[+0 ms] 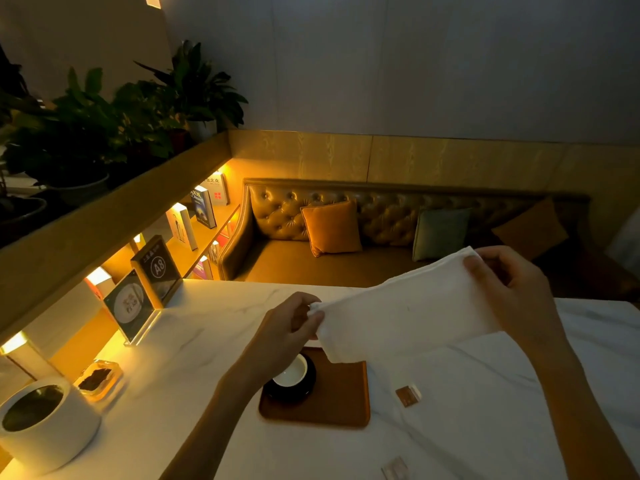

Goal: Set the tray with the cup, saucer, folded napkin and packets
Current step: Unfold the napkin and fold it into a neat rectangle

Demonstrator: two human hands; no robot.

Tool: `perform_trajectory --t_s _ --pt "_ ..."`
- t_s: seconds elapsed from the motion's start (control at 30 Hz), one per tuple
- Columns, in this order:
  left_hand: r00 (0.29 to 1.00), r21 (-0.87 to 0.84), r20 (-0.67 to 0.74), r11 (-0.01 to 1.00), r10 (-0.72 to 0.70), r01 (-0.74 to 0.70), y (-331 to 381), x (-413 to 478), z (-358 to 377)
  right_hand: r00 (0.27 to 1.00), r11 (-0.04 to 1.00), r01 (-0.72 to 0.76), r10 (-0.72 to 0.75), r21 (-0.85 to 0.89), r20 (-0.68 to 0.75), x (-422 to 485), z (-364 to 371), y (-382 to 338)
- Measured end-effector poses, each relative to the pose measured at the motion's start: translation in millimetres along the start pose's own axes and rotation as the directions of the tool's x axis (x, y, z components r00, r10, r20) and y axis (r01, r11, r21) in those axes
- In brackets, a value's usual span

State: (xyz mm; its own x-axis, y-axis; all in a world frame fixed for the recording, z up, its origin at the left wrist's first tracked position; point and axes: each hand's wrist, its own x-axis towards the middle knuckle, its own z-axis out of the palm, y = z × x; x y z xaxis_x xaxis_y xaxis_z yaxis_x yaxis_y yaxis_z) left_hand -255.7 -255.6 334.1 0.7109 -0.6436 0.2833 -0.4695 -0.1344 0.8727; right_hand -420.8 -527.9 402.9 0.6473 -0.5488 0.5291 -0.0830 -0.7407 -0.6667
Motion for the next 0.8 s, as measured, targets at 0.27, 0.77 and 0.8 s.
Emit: perform_trajectory --t_s 0.27,0.77,0.8 --pt "0.999 -0.056 -0.036 0.998 -0.008 0.006 4 1 10 0.998 0.995 -0.055 0.057 0.083 -0.019 -8 -3 13" --pt "0.932 -0.014 -0.355 0.997 0.069 -0.079 11 8 10 0.992 0.959 -0.016 0.050 0.283 -0.116 -14 7 -2" --pt "0.923 -0.016 -0.379 0.997 0.064 -0.076 12 8 10 0.991 0.957 -0.013 0.051 0.290 -0.123 -14 8 -4"
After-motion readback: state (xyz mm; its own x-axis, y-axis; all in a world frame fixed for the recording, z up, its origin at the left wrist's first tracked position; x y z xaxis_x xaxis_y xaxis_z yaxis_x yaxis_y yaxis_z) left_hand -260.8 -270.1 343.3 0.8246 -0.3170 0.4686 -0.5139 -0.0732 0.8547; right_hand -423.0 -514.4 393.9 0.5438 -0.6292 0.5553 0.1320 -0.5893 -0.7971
